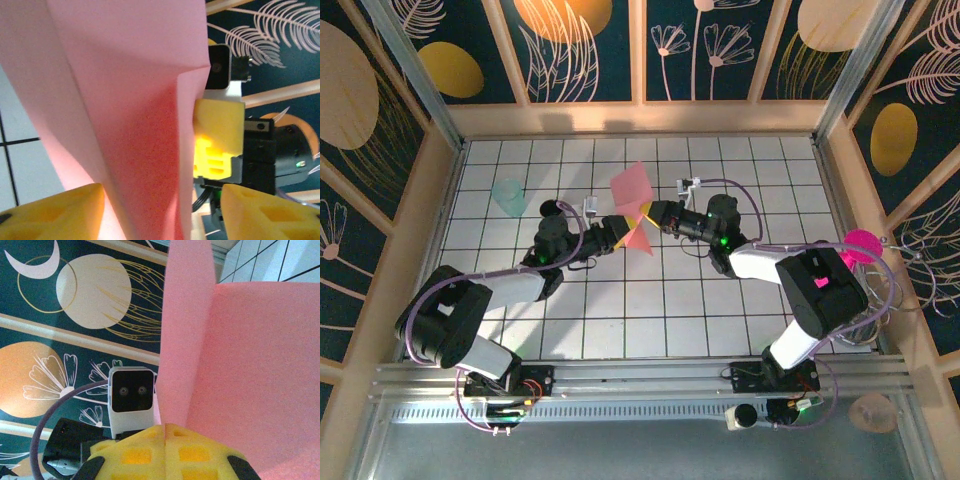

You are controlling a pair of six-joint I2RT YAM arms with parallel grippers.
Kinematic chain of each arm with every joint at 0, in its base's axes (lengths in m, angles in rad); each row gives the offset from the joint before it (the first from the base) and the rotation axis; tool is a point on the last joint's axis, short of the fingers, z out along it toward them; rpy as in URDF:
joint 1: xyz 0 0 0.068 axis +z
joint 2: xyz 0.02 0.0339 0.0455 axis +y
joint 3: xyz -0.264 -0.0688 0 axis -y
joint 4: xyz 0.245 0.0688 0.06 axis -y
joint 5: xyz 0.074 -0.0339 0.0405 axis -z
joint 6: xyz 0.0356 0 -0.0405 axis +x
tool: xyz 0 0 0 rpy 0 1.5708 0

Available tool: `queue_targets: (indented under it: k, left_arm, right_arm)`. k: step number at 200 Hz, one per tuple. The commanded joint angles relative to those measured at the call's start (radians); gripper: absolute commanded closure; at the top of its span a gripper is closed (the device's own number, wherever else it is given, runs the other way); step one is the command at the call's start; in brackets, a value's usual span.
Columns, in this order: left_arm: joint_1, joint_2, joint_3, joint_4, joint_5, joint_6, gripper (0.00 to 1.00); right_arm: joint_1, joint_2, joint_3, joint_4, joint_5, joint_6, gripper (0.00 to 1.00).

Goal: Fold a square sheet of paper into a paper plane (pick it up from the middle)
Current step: Turn over the paper at the center of the table.

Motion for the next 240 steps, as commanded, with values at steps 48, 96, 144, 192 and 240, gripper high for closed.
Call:
queue_targets:
  k: [48,96,144,192,240]
  left_arm:
    - [0.000,0.009,0.012,0.052,0.007,-0.003,0.65]
    - [0.002,0.026,0.014,-0.032,-0.010,0.036,0.84]
    - [0.002,-0.040,0.091,-0.496,-0.163,0.285,0.91]
    - [-0.001,-0.074,0.363,-1.186,-0.598,0.610,0.98]
    - [-0.074,0.029,0.615,-1.507,-0.978,0.710,0.97]
  right_arm:
    - [-0.001,-0.022,-0.011,0.011,-0.021,-0.010,0.94]
    - [-0.018,-0.082,-0.025,-0.185,0.050,-0.105,0.73]
    - [-0.065,-0.221,-0.024,-0.580,0.297,-0.289,0.63]
    - [-0.085,-0.356,0.003,-0.797,0.527,-0.382,0.63]
    - [-0.106,-0.407,-0.027,-0.817,0.591,-0.371,0.63]
